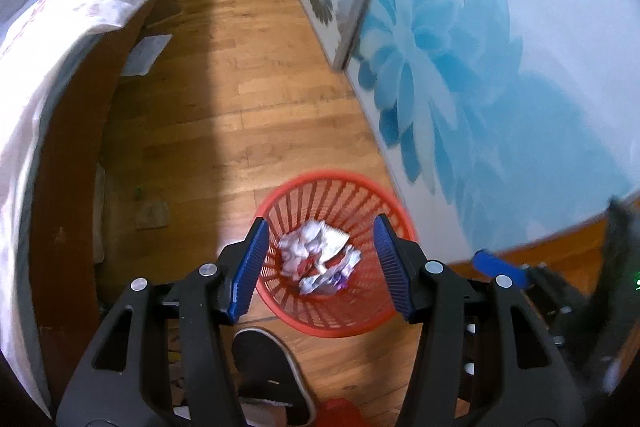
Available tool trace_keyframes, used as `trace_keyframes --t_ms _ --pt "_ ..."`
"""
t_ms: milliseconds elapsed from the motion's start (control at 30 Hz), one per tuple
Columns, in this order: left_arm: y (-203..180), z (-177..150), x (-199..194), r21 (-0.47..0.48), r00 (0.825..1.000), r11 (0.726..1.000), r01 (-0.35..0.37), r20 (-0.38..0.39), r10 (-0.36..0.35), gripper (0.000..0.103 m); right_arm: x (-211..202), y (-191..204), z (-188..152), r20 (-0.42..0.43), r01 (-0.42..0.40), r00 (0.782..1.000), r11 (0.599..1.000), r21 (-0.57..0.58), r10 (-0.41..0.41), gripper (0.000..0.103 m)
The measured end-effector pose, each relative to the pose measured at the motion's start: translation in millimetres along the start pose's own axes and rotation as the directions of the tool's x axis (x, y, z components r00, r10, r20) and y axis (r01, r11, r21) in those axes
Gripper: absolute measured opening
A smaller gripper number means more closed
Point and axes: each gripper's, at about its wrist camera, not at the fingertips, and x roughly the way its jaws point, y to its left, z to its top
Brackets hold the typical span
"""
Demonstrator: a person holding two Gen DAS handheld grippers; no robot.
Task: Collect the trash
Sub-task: 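Move both open tools back toward the trash on the bed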
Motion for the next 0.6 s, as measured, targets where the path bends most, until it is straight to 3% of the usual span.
trace_keyframes --t_ms 100,167,267,400,467,533,600 --pt "25.8 13.3 -59.8 -0.044 0.993 0.999 0.013 0.116 -0.008 0.064 -7.3 27.0 14.6 0.014 0.006 1.0 0.994 -0.107 -0.005 0.078" --pt "48.6 15.4 -109.7 -0.062 0.974 0.998 0.024 0.226 -0.009 0.082 -15.6 54.5 33.0 0.037 -0.001 0.999 0.983 -0.184 0.008 0.078" --pt "99.8 12.1 -179.6 -0.086 0.936 0.996 -0.01 0.351 0.039 0.084 -30.3 103.4 65.8 0.082 -0.02 0.996 0.959 -0.282 0.045 0.078" --pt "183.0 0.1 -234.9 -0.167 0.892 0.981 -0.103 0.42 0.165 0.088 -45.5 186.9 106.7 0.135 -0.04 0.985 0.909 -0.415 0.105 0.079" --pt "232.4 -7.0 -251.5 -0.215 0.868 0.963 -0.161 0.434 0.242 0.088 -49.0 246.9 128.7 0.162 -0.04 0.977 0.864 -0.502 0.14 0.079" --pt "280.0 -13.8 -258.4 -0.273 0.856 0.938 -0.215 0.409 0.315 0.089 -49.0 310.0 147.2 0.17 -0.051 0.968 0.813 -0.58 0.182 0.079" --pt "333.8 -29.6 -265.0 -0.349 0.846 0.913 -0.213 0.401 0.351 0.089 -48.8 361.0 157.5 0.176 -0.06 0.96 0.777 -0.626 0.216 0.079"
